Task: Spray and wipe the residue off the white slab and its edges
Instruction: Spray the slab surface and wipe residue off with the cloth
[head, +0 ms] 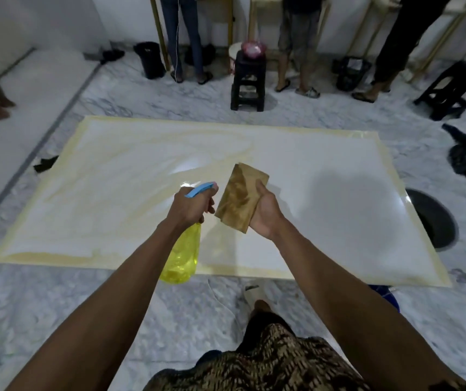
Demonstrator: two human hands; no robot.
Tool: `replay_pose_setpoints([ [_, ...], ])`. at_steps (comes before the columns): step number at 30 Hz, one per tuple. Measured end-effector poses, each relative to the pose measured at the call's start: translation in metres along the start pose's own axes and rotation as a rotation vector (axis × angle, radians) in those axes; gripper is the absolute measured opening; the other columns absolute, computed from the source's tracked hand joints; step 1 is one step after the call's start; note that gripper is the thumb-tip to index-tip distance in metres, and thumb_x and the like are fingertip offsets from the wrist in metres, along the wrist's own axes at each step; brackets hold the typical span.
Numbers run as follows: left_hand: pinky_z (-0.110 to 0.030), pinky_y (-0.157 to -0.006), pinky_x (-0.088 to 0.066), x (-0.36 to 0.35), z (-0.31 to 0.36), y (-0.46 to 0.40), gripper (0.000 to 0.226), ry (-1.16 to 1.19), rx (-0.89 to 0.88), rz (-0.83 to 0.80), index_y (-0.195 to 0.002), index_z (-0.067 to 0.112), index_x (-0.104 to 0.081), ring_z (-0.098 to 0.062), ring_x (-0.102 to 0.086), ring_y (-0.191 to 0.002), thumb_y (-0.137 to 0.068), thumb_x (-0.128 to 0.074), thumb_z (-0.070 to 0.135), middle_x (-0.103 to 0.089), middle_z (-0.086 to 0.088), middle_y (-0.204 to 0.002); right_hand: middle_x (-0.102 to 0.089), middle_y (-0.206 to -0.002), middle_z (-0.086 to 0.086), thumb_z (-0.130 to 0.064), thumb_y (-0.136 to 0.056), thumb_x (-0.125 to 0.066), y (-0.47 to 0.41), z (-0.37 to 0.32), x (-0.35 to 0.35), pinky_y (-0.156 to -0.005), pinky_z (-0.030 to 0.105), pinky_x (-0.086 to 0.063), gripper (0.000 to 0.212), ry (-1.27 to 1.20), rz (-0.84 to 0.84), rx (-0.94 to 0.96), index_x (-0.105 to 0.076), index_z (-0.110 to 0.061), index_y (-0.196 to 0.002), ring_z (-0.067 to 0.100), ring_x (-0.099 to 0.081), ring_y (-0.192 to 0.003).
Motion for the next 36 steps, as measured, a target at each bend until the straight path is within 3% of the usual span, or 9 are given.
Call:
replay_pose_setpoints([
  [6,-0.031,-0.054,-0.051,0.025,-0.001,0.004,0.055,0.01,0.011,0.036,-0.069,0.002,-0.072,-0.023,-0.061,-0.056,-0.098,-0.068,0.049,-0.076,-0.016,-0.074,-0.06,-0.135,0.017,-0.056,-0.103,-0.027,-0.011,-0.012,-0.041,-0.11,0.052,-0.04,0.064,0.052,-0.057,-0.002,-0.054,-0.009,-0.138,0.033,-0.056,-0.127],
  [13,-0.028,-0.052,-0.048,0.041,0.003,-0.024,0.049,0.014,0.092,0.071,-0.066,0.006,-0.068,-0.022,-0.054,-0.051,-0.094,-0.072,0.045,-0.069,-0.012,-0.062,-0.06,-0.135,0.018,-0.055,-0.102,-0.028,-0.05,-0.022,-0.062,-0.111,0.053,-0.039,0.064,0.079,-0.04,-0.028,-0.054,-0.008,-0.137,0.034,-0.057,-0.126],
  [16,-0.025,-0.049,-0.05,0.047,0.011,-0.049,0.044,0.039,0.095,0.087,-0.071,0.006,-0.071,-0.02,-0.061,-0.053,-0.096,-0.071,0.041,-0.076,-0.017,-0.072,-0.061,-0.134,0.018,-0.055,-0.103,-0.026,-0.08,-0.036,-0.069,-0.11,0.054,-0.04,0.065,0.096,-0.046,-0.025,-0.054,-0.007,-0.137,0.034,-0.057,-0.126],
  [19,-0.028,-0.054,-0.049,0.044,0.008,-0.081,0.043,-0.009,0.164,0.105,-0.082,0.008,-0.075,-0.019,-0.055,-0.05,-0.086,-0.072,0.051,-0.066,-0.005,-0.059,-0.062,-0.133,0.017,-0.056,-0.102,-0.027,-0.113,-0.047,-0.073,-0.11,0.054,-0.04,0.065,0.089,-0.051,-0.054,-0.055,-0.008,-0.137,0.035,-0.058,-0.125],
  [22,-0.03,-0.057,-0.05,0.042,0.008,-0.12,0.057,-0.02,0.209,0.133,-0.098,0.008,-0.077,-0.022,-0.058,-0.053,-0.073,-0.07,0.059,-0.069,-0.003,-0.061,-0.062,-0.133,0.017,-0.056,-0.102,-0.028,-0.148,-0.057,-0.071,-0.109,0.054,-0.042,0.065,0.089,-0.037,-0.08,-0.055,-0.008,-0.137,0.034,-0.058,-0.124],
  [27,-0.029,-0.058,-0.056,0.016,0.02,-0.188,0.046,-0.042,0.181,0.099,-0.083,0.003,-0.078,-0.025,-0.071,-0.063,-0.096,-0.07,0.047,-0.08,-0.009,-0.077,-0.066,-0.127,0.015,-0.056,-0.1,-0.036,-0.205,-0.07,-0.015,-0.105,0.052,-0.046,0.062,0.129,0.163,-0.102,-0.056,-0.008,-0.134,0.032,-0.064,-0.115],
  [31,-0.025,-0.047,-0.051,-0.013,0.025,-0.232,0.046,0.017,0.16,0.082,-0.072,0.008,-0.073,-0.019,-0.072,-0.061,-0.099,-0.07,0.044,-0.077,-0.008,-0.073,-0.062,-0.13,0.011,-0.056,-0.1,-0.036,-0.25,-0.107,0.065,-0.102,0.048,-0.049,0.061,0.525,0.44,-0.113,-0.05,-0.01,-0.138,0.03,-0.062,-0.113],
  [34,-0.026,-0.047,-0.05,-0.027,0.032,-0.269,0.048,0.066,0.154,0.072,-0.073,0.006,-0.073,-0.027,-0.073,-0.068,-0.101,-0.068,0.044,-0.076,-0.011,-0.073,-0.06,-0.113,0.014,-0.042,-0.105,-0.034,-0.295,-0.178,0.088,-0.079,0.028,-0.045,0.052,0.918,0.58,0.164,-0.049,-0.004,-0.136,0.028,-0.059,-0.098],
  [36,-0.027,-0.047,-0.051,-0.034,0.034,-0.292,0.049,0.082,0.139,0.071,-0.072,0.006,-0.073,-0.034,-0.075,-0.074,-0.101,-0.067,0.045,-0.075,-0.009,-0.071,-0.062,-0.117,0.018,-0.038,-0.106,-0.032,-0.334,-0.221,0.088,-0.077,0.033,-0.042,0.048,1.16,0.552,0.331,-0.048,-0.005,-0.137,0.031,-0.06,-0.102],
])
Point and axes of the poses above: each hand's wrist, its own y-axis away from the middle knuckle, its own x-axis out of the back of the hand, z = x × y, the point moved 8 cm from there along -y, towards the middle knuckle
